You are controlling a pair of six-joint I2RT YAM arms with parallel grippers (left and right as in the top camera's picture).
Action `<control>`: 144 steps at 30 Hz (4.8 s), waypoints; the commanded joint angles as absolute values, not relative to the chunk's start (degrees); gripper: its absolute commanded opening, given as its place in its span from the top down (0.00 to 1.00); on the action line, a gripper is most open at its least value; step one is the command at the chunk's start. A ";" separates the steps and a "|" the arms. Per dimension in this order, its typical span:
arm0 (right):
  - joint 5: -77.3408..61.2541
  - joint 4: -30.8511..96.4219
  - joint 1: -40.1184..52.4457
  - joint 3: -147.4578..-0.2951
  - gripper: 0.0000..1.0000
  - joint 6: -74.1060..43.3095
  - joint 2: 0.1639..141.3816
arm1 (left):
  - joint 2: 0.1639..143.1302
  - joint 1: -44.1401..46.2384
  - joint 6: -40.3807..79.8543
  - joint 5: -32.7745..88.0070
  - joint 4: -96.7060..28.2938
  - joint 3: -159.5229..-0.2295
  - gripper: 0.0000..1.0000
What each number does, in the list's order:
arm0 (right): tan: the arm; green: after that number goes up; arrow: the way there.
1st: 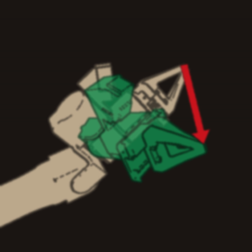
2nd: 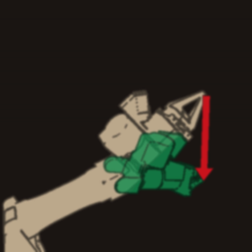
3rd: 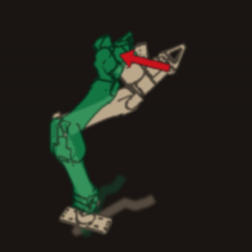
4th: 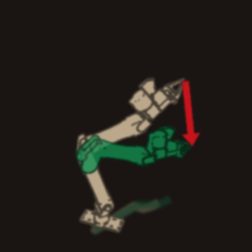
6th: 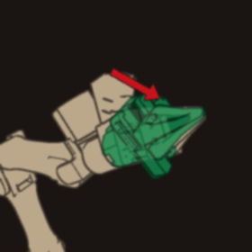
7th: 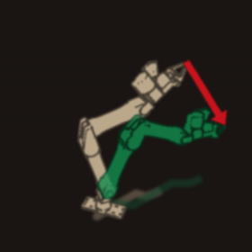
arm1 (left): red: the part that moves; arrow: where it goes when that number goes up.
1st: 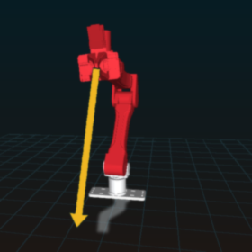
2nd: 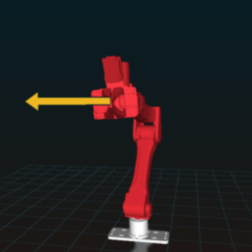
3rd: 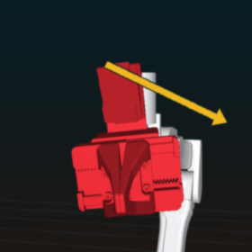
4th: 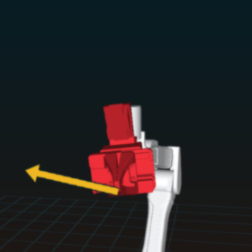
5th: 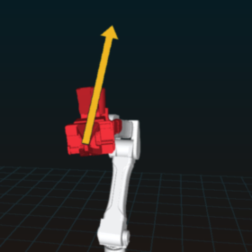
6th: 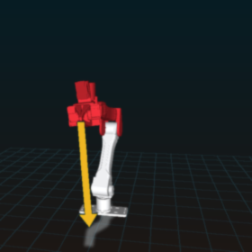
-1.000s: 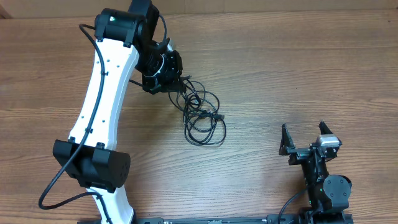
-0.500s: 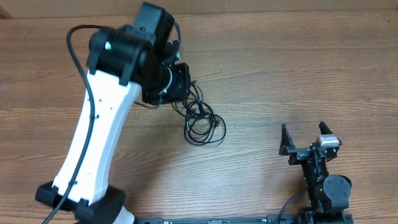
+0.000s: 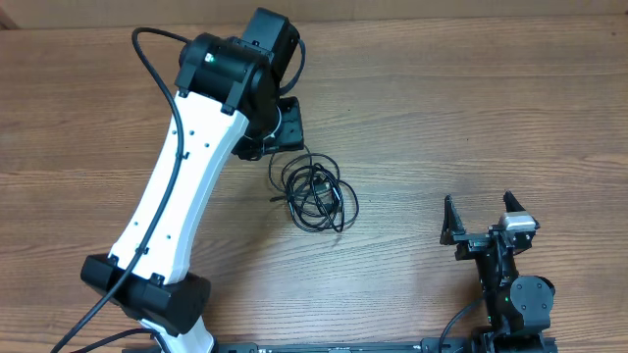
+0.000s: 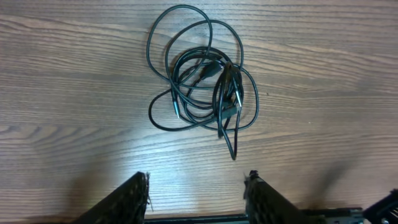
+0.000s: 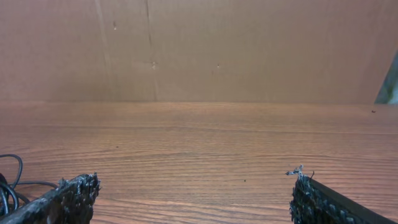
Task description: Untangle cables
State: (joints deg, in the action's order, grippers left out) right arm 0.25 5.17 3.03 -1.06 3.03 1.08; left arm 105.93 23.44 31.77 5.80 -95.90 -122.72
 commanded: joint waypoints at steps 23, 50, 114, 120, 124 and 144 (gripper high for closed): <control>0.27 4.84 2.92 -0.47 0.00 3.07 1.04 | 79.96 22.13 23.11 10.57 -96.82 -110.52 0.00; -37.58 -18.68 2.57 -7.49 0.00 -48.60 1.13 | 55.81 22.11 31.99 6.76 -96.79 -104.36 0.00; -9.02 42.35 41.45 -63.86 0.48 -17.72 90.63 | 75.66 20.49 40.25 -4.47 -96.79 -102.04 0.00; -8.99 39.42 41.45 -63.75 0.59 -17.91 90.63 | 75.66 20.49 40.25 -4.47 -96.79 -102.04 0.00; -7.94 39.99 41.45 -63.70 0.60 -17.93 90.91 | 75.66 20.49 40.25 -4.47 -96.79 -102.04 0.00; -8.58 44.23 41.45 -66.04 0.96 -17.93 95.74 | 75.66 20.53 40.27 -4.45 -96.79 -102.04 0.00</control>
